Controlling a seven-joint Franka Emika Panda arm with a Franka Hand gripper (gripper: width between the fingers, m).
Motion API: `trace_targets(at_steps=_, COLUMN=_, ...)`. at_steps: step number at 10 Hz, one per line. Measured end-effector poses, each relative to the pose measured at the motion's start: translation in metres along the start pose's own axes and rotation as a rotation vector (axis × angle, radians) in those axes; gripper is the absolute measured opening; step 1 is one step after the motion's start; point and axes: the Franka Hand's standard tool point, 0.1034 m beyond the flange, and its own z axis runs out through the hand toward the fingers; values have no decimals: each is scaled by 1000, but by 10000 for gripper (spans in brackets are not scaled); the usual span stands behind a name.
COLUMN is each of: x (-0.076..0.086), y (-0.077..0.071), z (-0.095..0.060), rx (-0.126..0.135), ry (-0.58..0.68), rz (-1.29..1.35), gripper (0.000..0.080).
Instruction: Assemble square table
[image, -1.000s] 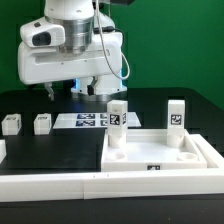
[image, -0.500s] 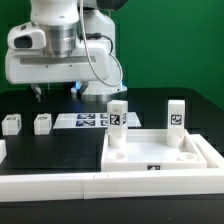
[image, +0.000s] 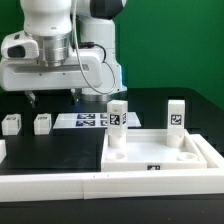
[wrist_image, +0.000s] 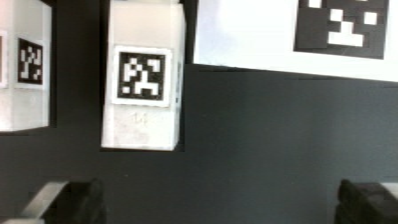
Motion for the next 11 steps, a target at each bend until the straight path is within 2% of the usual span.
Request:
trace_targets(at_steps=2, x=2, y=4, z=2, rx=-8, ry=4, rz=12, gripper=649)
trace_targets(at_steps=4, x=-5, y=13, z=11, rx=-9, ry=-17, rz=36, gripper=649)
trace_targets(at_steps=5, x=-7, y=13, z=15, rx=-9, ry=-26, rz=38, gripper=649)
trace_targets(at_steps=9, x=-9, y=12, z=15, rx=-3, ry=-58, rz=24, gripper=649)
trace_targets(at_steps=10, x=-12, y=15, z=14, rx=13, ry=-147, rz=9, gripper=649)
trace_targets(at_steps=11, x=-2, y=23, z=12, rx=-5, ry=-212, rz=-8, gripper=649)
